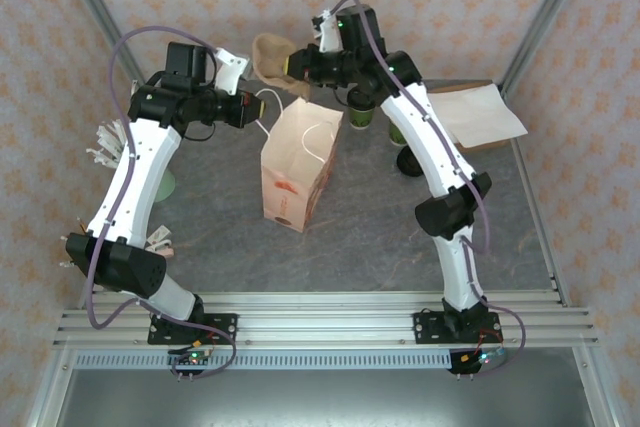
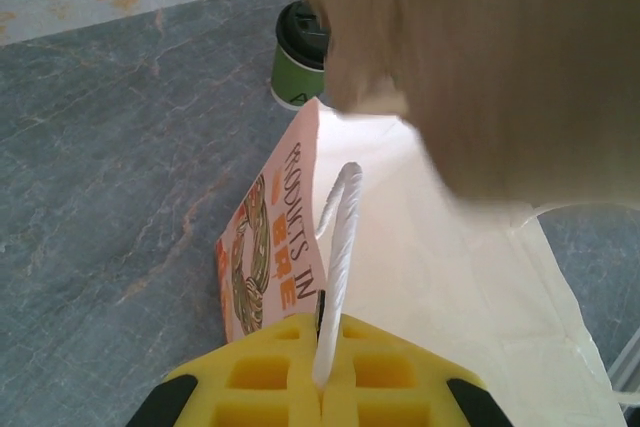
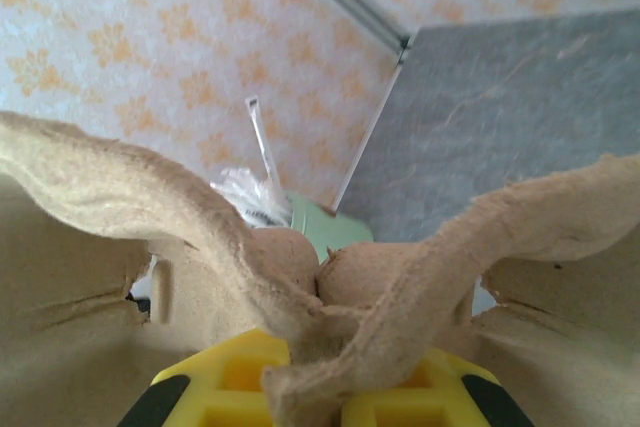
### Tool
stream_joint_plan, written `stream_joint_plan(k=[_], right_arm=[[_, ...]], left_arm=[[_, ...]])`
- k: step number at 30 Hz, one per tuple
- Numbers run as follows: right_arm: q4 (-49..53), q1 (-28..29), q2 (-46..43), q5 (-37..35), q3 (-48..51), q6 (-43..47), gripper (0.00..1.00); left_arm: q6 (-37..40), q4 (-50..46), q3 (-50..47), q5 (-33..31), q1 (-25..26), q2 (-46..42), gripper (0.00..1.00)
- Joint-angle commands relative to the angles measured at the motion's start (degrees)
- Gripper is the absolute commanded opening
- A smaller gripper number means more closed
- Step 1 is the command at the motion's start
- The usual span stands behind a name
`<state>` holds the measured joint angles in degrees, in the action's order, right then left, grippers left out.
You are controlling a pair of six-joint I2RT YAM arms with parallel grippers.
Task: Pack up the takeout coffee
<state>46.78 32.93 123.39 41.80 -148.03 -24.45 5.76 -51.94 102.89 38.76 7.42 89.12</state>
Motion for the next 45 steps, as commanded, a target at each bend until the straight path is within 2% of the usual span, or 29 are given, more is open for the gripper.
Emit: stream_joint_plan(k=[1,7,11,13,18,20,23,27,31,35,38,42,45], right_arm=[[4.69,0.65,-2.95,4.13,3.97,0.08,0.00],[-2.51,0.74,-15.80,4.71,24.90,1.98,0.00],[-0.88,1.29,-19.01,7.09,31.38,5.73,0.00],[1.41,2.25,-20.45,5.93,33.89,9.26,0.00],[11.68,4.34,-20.09,-9.29,34.12,13.55,0.00],[12.37,5.06,-19.63,-11.65,34.12,13.68,0.00],[12.10,5.22,-18.47,-15.31,33.39,11.07,0.00],[13.58,5.47,-16.11,-24.90,32.78,7.31,0.00],[12.98,5.26,-15.54,-26.32,34.21,9.47,0.00],[11.93,3.97,-16.48,-22.27,34.37,8.01,0.00],[8.67,2.51,-17.35,-17.53,35.18,2.00,0.00],[4.92,2.40,-17.60,-18.61,36.23,-6.89,0.00],[6.96,2.73,-16.29,-23.99,36.47,-6.00,0.00]], left_arm=[[-1.97,4.33,-0.76,-1.33,-1.20,-1.38,0.00],[-6.36,5.74,-0.77,-2.29,-1.45,-1.07,0.00],[-11.74,9.18,-1.08,-1.03,-1.41,-1.29,0.00],[-14.62,11.73,-1.49,-0.48,-1.34,-1.79,0.00],[-14.95,15.41,-1.64,5.81,1.72,-3.03,0.00],[-12.71,14.39,-1.36,6.19,4.32,-3.25,0.00],[-11.22,13.35,-1.88,6.60,6.35,-2.78,0.00],[-11.26,11.81,-1.39,8.59,6.29,-1.01,0.00],[-7.07,5.41,2.97,7.54,6.03,1.68,0.00],[-7.09,5.71,2.93,10.44,3.11,2.49,0.00],[-3.84,6.58,1.58,13.19,2.42,1.65,0.00],[0.25,6.81,-0.24,18.10,2.41,0.70,0.00],[1.44,6.15,0.11,21.77,2.42,0.78,0.00]])
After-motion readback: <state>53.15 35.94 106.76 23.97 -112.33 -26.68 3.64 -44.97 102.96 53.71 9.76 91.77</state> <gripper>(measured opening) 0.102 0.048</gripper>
